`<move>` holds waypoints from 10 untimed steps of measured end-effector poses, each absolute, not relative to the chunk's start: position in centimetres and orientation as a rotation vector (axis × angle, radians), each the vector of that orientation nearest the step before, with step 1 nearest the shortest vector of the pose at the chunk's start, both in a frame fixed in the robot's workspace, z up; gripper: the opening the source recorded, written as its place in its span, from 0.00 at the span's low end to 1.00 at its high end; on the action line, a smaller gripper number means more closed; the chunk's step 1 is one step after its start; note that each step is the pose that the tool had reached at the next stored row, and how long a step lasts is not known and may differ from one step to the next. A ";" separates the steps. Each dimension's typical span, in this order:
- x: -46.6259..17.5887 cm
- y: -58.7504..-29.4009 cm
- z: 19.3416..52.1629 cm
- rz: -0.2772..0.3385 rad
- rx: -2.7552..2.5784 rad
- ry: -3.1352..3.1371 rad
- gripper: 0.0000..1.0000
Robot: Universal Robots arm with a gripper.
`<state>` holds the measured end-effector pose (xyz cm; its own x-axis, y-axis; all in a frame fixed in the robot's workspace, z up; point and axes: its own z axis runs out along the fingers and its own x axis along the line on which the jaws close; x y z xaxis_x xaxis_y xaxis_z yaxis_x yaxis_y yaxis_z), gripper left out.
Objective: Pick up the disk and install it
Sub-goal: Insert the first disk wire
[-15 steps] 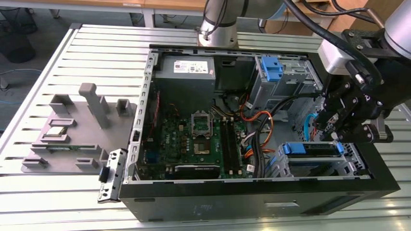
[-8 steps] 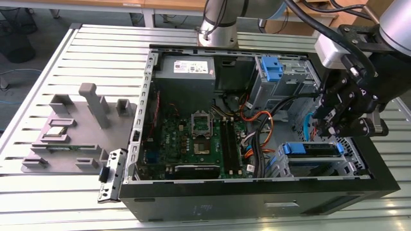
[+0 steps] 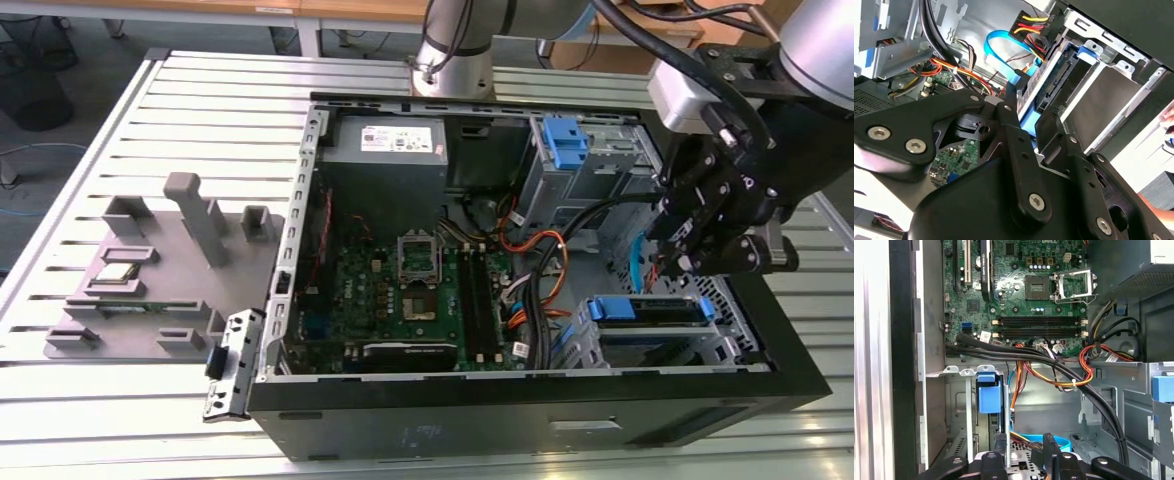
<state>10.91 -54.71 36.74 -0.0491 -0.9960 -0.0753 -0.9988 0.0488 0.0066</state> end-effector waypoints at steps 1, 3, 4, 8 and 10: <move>10.9 -54.7 36.8 0.088 -2.131 2.238 0.42; 10.9 -54.7 37.0 0.087 -2.131 2.238 0.42; 10.9 -54.7 37.1 0.088 -2.131 2.238 0.42; 10.9 -54.7 37.3 0.088 -2.131 2.238 0.42; 11.0 -54.7 37.3 0.088 -2.131 2.238 0.42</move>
<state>10.97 -54.68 37.28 -0.0492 -0.9959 -0.0754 -0.9988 0.0488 0.0065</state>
